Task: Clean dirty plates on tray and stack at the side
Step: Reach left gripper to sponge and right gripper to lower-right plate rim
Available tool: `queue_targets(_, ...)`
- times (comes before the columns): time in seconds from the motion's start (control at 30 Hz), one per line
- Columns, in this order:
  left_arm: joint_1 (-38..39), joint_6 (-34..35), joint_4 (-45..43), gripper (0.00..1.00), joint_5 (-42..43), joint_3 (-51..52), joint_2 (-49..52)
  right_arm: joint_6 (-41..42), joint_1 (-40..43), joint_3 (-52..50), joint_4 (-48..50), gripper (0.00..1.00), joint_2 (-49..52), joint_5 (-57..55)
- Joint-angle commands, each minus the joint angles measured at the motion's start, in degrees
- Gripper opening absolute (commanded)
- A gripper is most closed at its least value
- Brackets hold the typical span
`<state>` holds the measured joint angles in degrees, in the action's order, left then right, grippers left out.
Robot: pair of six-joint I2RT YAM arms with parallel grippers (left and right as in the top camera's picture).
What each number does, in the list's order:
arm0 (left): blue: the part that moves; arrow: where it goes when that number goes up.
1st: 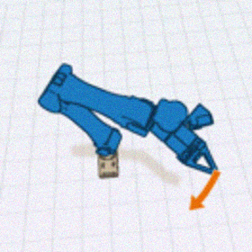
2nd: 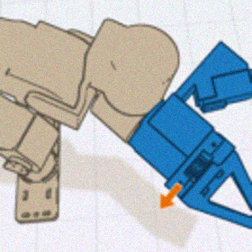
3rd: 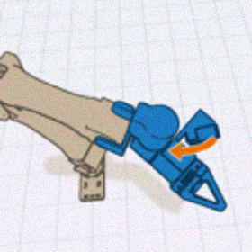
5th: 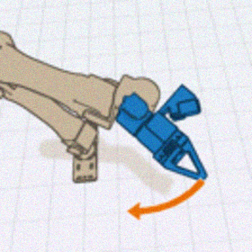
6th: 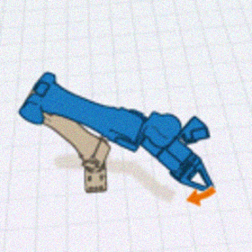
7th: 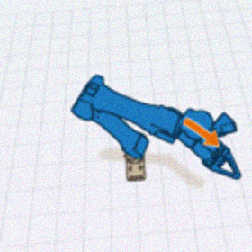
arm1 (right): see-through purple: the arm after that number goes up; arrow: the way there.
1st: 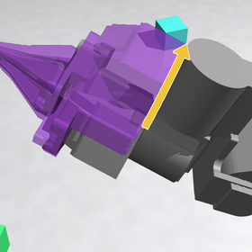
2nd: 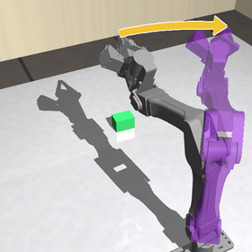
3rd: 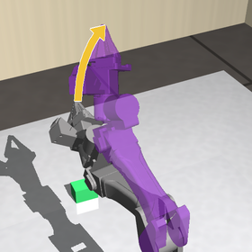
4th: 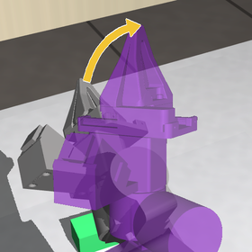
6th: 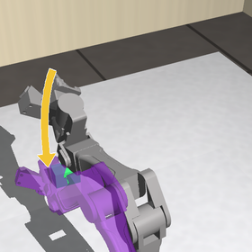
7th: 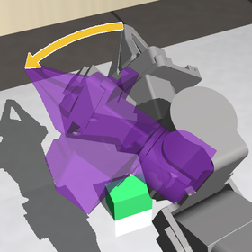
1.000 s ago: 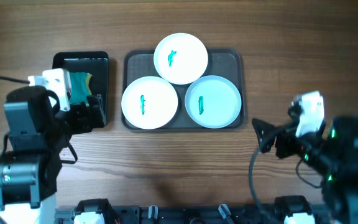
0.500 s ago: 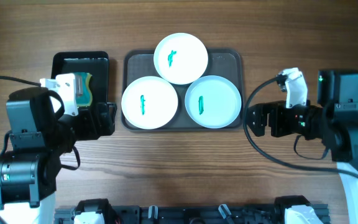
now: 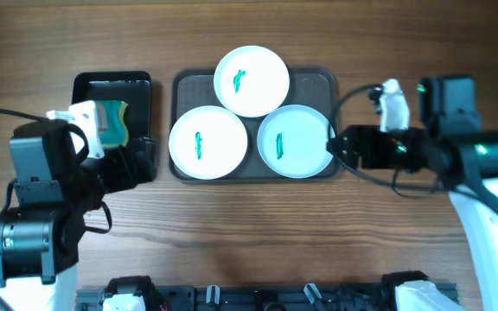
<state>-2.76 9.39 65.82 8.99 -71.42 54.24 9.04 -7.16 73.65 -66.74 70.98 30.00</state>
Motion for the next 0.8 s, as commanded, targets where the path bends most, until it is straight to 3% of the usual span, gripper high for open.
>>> queue_targets(0.0,-0.37,6.56,1.09,1.0,-8.96,-1.03,1.55,7.37,-5.66,0.98,2.95,0.65,5.38,-4.11)
queue_targets(0.2,-0.37,9.11,2.19,0.97,-11.47,-1.03,4.37,19.5,-17.07,0.98,12.61,0.47,13.66,-10.71)
queue_targets(0.3,-0.37,9.33,2.16,0.95,-12.15,-1.03,6.1,24.09,-21.94,0.98,17.81,0.45,18.4,-12.79)
queue_targets(0.4,-0.37,9.46,2.14,0.94,-13.6,-1.03,8.52,27.98,-25.86,0.98,22.75,0.36,23.82,-14.25)
queue_targets(0.77,-0.37,11.3,1.27,0.92,-16.81,-1.03,18.18,31.65,-29.97,0.98,34.73,0.33,37.86,-19.28)
